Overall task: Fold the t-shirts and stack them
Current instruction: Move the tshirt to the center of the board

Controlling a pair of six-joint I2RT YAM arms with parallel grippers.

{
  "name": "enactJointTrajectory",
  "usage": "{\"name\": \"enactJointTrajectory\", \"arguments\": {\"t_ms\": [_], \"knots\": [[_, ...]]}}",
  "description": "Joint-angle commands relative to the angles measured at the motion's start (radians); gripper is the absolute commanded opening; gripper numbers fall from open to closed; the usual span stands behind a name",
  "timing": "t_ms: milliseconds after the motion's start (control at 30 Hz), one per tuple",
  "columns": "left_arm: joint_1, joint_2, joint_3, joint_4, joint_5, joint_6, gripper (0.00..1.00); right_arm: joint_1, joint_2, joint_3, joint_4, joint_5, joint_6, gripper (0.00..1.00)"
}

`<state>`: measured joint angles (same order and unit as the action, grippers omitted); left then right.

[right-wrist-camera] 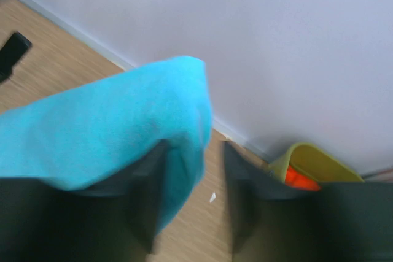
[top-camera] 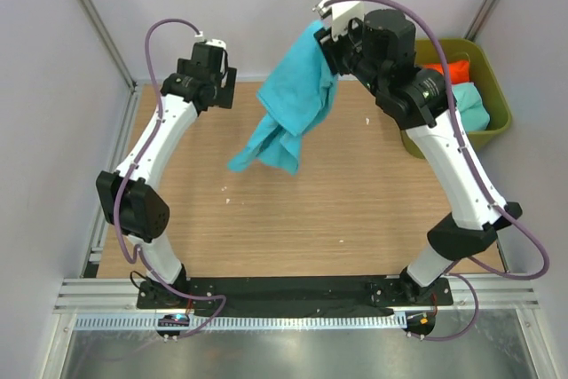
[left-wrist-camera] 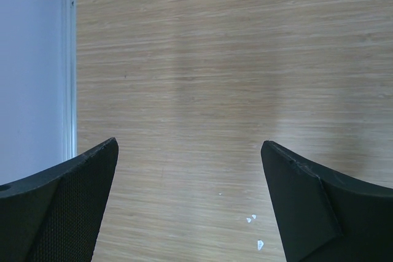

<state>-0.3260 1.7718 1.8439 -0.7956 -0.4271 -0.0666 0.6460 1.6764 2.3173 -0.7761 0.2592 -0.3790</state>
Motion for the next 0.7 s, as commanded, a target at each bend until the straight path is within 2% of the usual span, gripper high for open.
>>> {"name": "enactJointTrajectory", "arguments": {"t_ms": [0,33,100,167,200,333,400,500,567,667], "knots": [[0.004,-0.057,-0.02,0.038,-0.025,0.005,0.99,-0.008,-0.084,-0.203,0.07,0.046,0.023,0.62],[0.004,-0.055,-0.025,0.03,-0.018,0.005,1.0,-0.006,-0.086,-0.252,0.066,0.09,0.022,0.72],[0.004,-0.054,-0.029,0.0,0.023,-0.001,1.0,-0.008,-0.095,-0.389,0.089,0.161,0.014,0.82],[0.005,-0.071,-0.049,-0.03,0.077,-0.001,1.0,-0.006,-0.113,-0.496,0.138,0.253,-0.012,0.87],[0.005,-0.08,-0.06,-0.062,0.162,0.001,0.99,-0.008,-0.122,-0.51,0.143,0.268,-0.018,0.89],[0.002,-0.155,-0.145,-0.177,0.423,0.062,0.98,-0.006,-0.15,-0.51,0.124,0.238,0.015,0.86],[-0.002,-0.172,-0.175,-0.258,0.548,0.146,0.94,-0.006,-0.156,-0.5,0.072,0.134,0.022,0.81],[-0.004,-0.184,-0.234,-0.348,0.605,0.305,0.91,-0.006,-0.147,-0.492,-0.006,-0.02,0.028,0.78],[-0.004,-0.193,-0.264,-0.376,0.596,0.385,0.9,-0.006,-0.145,-0.492,-0.043,-0.104,0.073,0.79],[-0.007,-0.195,-0.323,-0.45,0.655,0.506,0.89,-0.006,-0.142,-0.49,-0.052,-0.161,0.075,0.8]]}}
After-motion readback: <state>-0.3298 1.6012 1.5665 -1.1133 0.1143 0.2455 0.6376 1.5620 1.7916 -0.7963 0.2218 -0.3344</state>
